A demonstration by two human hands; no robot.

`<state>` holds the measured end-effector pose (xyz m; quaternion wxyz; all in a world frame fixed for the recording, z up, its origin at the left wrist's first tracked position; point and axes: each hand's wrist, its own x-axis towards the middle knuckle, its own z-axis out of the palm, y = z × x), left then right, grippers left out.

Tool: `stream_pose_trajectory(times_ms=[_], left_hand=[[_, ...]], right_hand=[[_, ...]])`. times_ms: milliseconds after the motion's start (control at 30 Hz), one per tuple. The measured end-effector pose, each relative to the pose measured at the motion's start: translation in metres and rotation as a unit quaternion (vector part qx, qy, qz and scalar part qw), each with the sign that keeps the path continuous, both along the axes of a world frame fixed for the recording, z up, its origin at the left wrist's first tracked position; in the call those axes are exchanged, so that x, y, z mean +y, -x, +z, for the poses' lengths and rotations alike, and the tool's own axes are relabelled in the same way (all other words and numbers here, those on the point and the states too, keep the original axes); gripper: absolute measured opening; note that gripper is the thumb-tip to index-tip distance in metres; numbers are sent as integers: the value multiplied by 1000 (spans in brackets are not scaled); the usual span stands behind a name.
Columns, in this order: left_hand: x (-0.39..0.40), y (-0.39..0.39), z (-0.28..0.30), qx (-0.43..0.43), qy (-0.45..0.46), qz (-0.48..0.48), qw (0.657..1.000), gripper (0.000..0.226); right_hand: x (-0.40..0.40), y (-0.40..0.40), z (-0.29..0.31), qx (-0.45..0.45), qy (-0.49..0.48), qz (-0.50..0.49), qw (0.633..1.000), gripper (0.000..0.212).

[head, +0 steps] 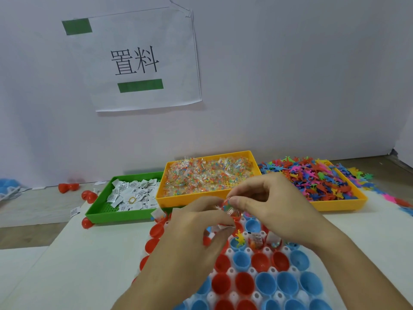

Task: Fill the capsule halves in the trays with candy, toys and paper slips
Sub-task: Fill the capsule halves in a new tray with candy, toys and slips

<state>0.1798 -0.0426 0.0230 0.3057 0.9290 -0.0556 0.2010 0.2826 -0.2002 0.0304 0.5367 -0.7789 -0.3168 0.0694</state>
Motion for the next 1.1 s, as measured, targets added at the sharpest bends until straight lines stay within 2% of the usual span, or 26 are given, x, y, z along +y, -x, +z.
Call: stream_pose_trajectory(times_ms=[333, 567, 967, 1033, 1100], left_hand=[[-1, -5, 18, -119, -86, -6, 989, 15], [0, -5, 24, -98, -70, -13, 993, 14], [16, -6, 26, -25, -22, -54, 998, 13], [21, -5, 28, -13, -18, -46, 999, 10], [27, -4, 29, -14, -10, -27, 999, 10]], right_hand=[[-2, 6, 9, 117, -110, 40, 986, 7], [-2, 8, 10, 97, -101, 76, 987, 14], [4, 6, 4, 73, -83, 34, 993, 9], [5, 4, 0, 49, -50, 18, 997, 10], [5, -1, -7, -18, 37, -11, 999, 12]])
